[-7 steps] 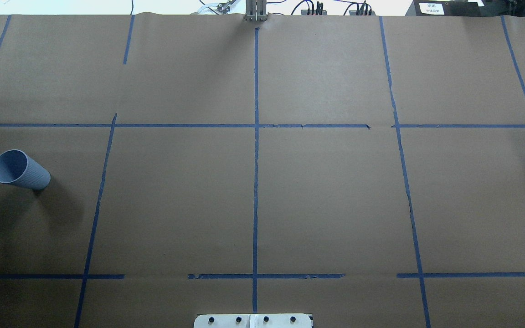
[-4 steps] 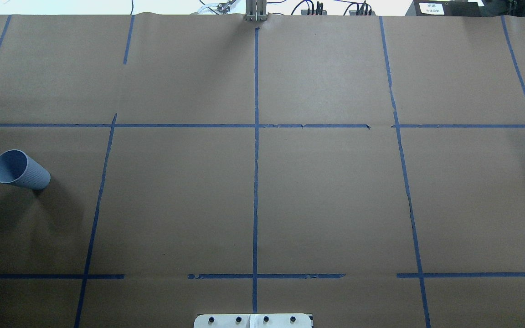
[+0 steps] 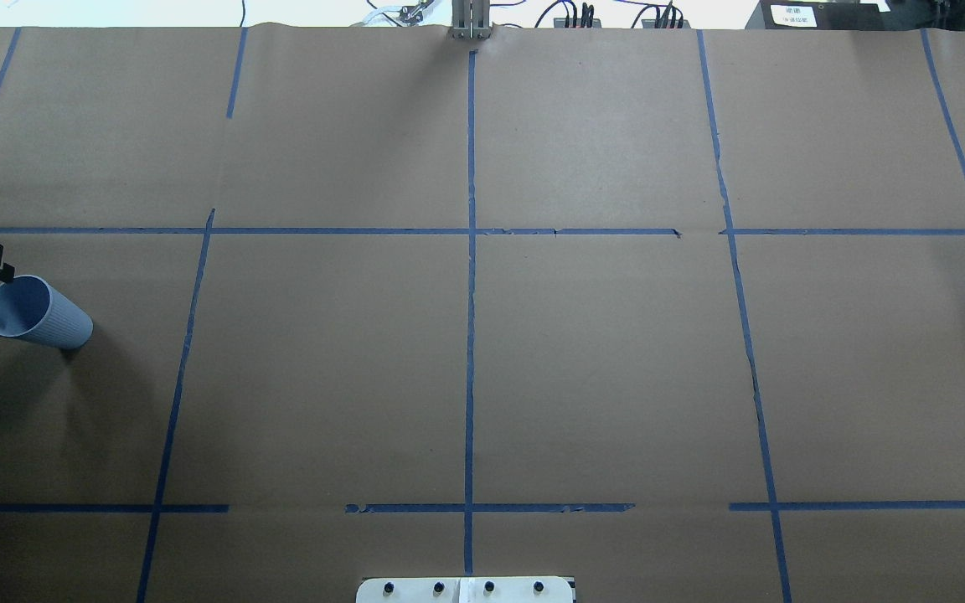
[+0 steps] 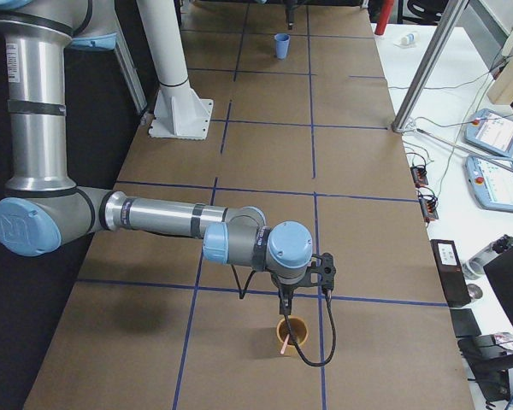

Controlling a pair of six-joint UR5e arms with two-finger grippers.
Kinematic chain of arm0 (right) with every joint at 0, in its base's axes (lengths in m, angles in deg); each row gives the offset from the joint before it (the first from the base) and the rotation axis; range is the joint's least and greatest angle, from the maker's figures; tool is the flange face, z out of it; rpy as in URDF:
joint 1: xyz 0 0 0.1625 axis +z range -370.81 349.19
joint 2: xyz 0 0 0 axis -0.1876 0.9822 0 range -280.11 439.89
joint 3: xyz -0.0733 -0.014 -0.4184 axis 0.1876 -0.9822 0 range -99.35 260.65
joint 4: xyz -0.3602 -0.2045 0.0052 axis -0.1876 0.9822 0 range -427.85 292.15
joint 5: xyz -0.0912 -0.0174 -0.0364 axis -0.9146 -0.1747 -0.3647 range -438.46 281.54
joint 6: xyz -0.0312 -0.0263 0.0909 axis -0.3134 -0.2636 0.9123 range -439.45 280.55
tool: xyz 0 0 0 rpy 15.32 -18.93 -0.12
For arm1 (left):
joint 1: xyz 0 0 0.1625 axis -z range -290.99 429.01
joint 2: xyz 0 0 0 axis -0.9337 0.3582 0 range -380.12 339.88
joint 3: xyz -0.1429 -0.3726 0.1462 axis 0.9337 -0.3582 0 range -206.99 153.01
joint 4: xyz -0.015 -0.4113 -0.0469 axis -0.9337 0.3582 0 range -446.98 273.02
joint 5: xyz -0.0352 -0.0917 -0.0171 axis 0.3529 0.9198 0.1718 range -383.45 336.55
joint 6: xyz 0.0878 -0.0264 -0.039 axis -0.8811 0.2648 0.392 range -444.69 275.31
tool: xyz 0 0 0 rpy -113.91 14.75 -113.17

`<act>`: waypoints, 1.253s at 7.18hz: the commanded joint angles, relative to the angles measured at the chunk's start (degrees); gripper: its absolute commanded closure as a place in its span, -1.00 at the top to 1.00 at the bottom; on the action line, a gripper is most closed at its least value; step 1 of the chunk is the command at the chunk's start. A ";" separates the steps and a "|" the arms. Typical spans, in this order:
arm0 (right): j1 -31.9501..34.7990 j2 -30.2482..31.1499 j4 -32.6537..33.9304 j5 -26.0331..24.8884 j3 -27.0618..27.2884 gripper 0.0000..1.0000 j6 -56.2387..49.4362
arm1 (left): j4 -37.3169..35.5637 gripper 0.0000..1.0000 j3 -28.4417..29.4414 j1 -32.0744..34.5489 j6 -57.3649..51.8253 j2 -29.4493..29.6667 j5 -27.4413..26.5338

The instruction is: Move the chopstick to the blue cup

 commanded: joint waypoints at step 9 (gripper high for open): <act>-0.79 0.04 -0.08 -0.07 0.19 1.00 0.00 | -0.49 -1.00 -0.15 -3.31 1.00 0.67 0.56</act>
